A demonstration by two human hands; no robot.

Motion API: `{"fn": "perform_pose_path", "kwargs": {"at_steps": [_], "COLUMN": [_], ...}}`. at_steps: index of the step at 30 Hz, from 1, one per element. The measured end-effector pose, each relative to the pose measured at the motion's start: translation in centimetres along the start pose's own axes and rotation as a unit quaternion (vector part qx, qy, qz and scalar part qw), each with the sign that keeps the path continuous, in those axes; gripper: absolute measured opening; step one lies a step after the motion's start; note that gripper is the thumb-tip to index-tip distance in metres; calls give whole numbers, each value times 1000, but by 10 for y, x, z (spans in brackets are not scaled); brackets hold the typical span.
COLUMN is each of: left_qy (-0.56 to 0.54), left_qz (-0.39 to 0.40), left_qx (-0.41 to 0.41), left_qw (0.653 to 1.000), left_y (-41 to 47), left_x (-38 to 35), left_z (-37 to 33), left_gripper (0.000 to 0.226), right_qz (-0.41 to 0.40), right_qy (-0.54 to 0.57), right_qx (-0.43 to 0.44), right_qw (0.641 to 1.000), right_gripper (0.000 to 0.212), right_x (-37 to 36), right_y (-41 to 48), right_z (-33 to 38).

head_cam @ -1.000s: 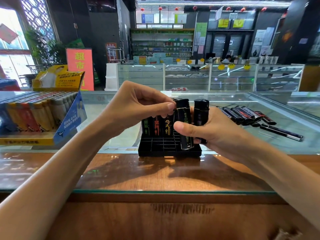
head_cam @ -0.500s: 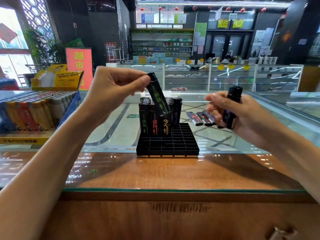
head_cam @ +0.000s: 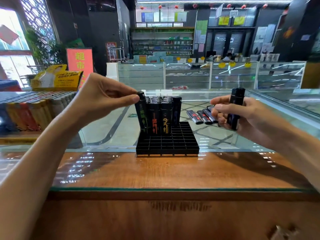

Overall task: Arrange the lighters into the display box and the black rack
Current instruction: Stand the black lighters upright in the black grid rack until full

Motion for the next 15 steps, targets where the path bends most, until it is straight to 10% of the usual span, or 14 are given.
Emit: {"fn": "perform_pose_path", "kwargs": {"at_steps": [15], "left_qy": [96], "left_qz": [10], "left_qx": [-58], "left_qw": [994], "left_y": [-3], "left_x": [-13], "left_z": [5], "left_gripper": [22], "right_qz": [165], "right_qy": [145], "right_qx": [-19], "right_qw": [975], "right_gripper": [36], "right_x": [-28], "right_y": [-5], "right_z": [-6]}}
Point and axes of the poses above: each hand's wrist, its own y-axis towards the middle knuckle, its own x-axis out of the back of the hand, z = x × y, the point moved 5 cm from there along y, towards the middle knuckle, and after that the axes turned 10 degrees about x, right-handed, at the moved point
